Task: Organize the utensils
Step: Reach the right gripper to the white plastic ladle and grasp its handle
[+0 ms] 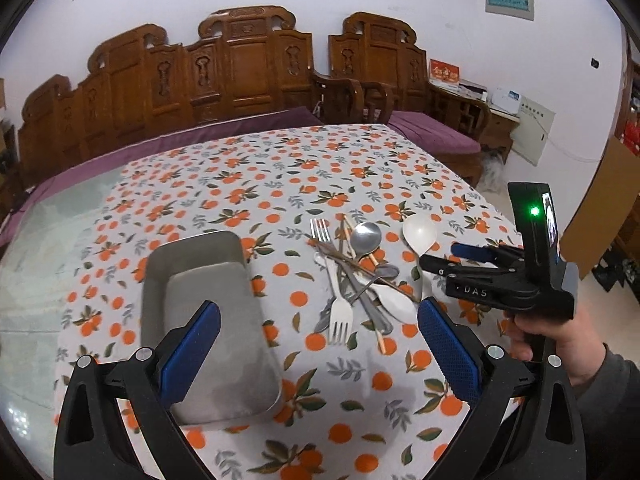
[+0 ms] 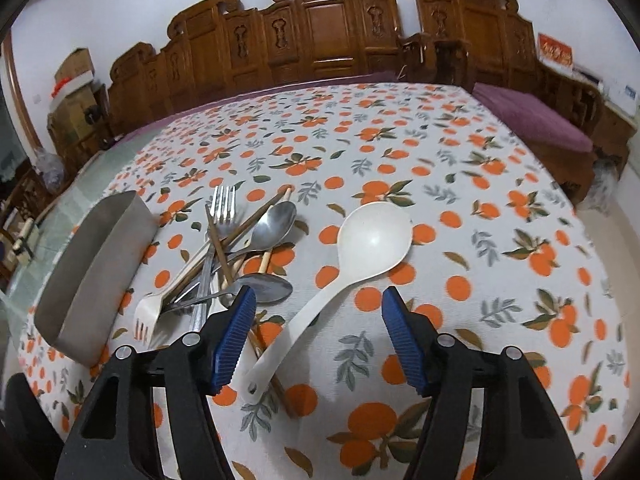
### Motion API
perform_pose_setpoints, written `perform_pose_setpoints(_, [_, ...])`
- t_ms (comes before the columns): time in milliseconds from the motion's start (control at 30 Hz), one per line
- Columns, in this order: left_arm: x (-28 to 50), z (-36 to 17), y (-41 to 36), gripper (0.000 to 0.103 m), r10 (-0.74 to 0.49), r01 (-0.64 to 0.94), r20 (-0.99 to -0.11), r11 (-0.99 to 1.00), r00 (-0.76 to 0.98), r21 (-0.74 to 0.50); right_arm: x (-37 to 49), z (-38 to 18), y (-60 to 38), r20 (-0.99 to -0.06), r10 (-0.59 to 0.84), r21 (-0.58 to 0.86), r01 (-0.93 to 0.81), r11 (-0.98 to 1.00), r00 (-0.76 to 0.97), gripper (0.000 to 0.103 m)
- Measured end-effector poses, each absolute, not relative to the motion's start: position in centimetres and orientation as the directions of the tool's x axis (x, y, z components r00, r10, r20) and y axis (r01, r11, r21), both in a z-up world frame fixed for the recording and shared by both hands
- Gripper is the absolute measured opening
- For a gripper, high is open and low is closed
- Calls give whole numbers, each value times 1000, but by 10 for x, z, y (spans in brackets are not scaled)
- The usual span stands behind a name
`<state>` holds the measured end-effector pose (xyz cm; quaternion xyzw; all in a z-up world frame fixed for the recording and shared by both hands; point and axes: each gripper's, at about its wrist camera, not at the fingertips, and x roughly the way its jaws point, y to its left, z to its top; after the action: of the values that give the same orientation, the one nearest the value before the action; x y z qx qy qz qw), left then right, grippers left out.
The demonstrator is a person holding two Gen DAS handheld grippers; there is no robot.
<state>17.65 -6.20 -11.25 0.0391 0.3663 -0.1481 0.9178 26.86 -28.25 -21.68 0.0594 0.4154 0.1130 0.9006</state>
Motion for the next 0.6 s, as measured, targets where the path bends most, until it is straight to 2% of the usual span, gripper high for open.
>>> perform_pose_setpoints(133, [192, -125, -73, 87, -231, 305, -704, 952, 672, -22, 273, -223, -284, -742, 286, 234, -165, 958, 606, 60])
perform_pose_setpoints(167, [195, -128, -75, 85, -230, 306, -708, 952, 668, -21, 274, -226, -283, -747, 297, 242, -173, 955, 595, 52])
perform_pose_setpoints(200, [199, -131, -77, 82, -226, 306, -713, 952, 663, -16, 276, -229, -282, -750, 302, 246, -177, 953, 588, 49])
perform_pose_setpoints(467, [219, -152, -87, 73, -186, 299, -743, 954, 643, 19, 281, -242, -277, -776, 313, 252, -186, 950, 548, 46])
perform_pose_setpoints(533, [223, -157, -88, 70, -180, 295, -752, 955, 634, 20, 281, -242, -277, -782, 296, 237, -178, 955, 548, 39])
perform_pose_setpoints(600, [226, -161, -89, 67, -177, 292, -761, 956, 624, 17, 282, -242, -279, -788, 288, 234, -169, 957, 543, 25])
